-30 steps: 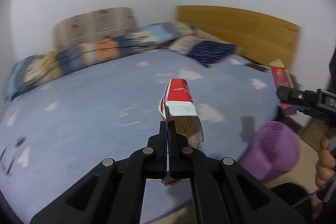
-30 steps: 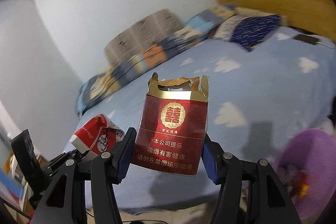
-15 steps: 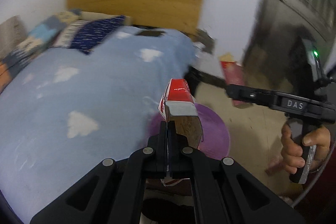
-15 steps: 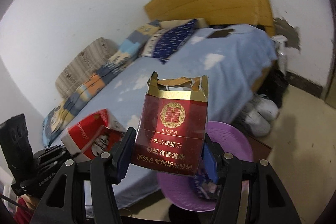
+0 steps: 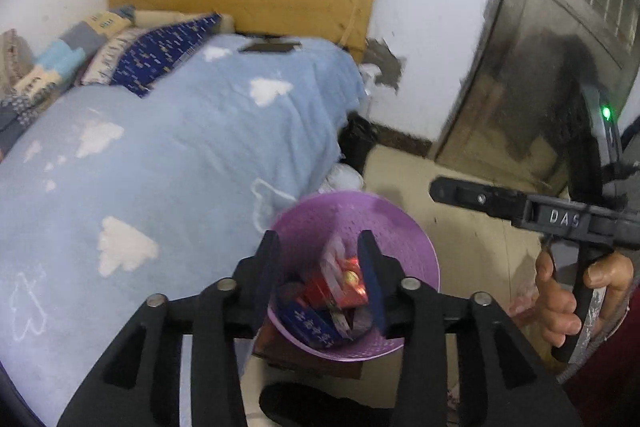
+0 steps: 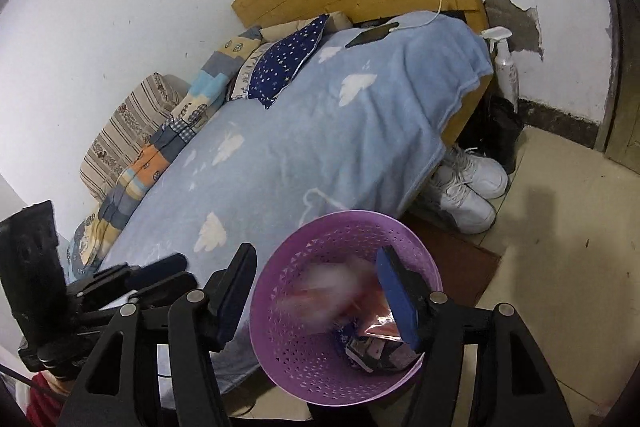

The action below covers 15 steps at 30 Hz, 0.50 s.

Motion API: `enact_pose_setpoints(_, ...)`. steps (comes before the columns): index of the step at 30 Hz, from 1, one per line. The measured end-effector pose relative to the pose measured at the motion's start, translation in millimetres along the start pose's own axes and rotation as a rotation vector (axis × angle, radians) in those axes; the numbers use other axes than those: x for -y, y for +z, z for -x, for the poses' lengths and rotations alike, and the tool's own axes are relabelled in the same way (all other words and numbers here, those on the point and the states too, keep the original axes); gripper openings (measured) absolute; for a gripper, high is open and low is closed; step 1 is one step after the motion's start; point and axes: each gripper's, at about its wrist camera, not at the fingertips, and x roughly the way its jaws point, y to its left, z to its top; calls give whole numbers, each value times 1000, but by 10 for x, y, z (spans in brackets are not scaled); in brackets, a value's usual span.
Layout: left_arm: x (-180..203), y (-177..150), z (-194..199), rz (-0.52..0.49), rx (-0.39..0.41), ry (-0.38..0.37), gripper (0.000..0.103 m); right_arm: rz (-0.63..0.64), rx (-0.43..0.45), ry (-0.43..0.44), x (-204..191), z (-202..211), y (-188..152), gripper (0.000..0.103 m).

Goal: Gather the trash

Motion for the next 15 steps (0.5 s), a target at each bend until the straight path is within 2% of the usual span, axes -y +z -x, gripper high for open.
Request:
enact_pose_setpoints(2,-47,-6,204,18,44,47,57,6,8,-6,-55,72,-11,67)
enact_pose_setpoints(5,-141,-57,548,63,122,124,73,35,41,-54,-208,214,-31,72)
enact_pose_setpoints(10,-291,-247,1167,159,247,279,88,121,135,-207,-558,492,-108,86)
enact_pose_setpoints(11,-311,-312,1312,176,273,319,94,141,159,-240,-659,562,-139,87)
enact_pose_setpoints(14,-340,-504,1635,211,326,410,99,157,246,-330,-900,743,-223,94)
enact_pose_setpoints(15,-339,-562,1705,216,334,429,99,147,274,-390,-978,796,-252,98)
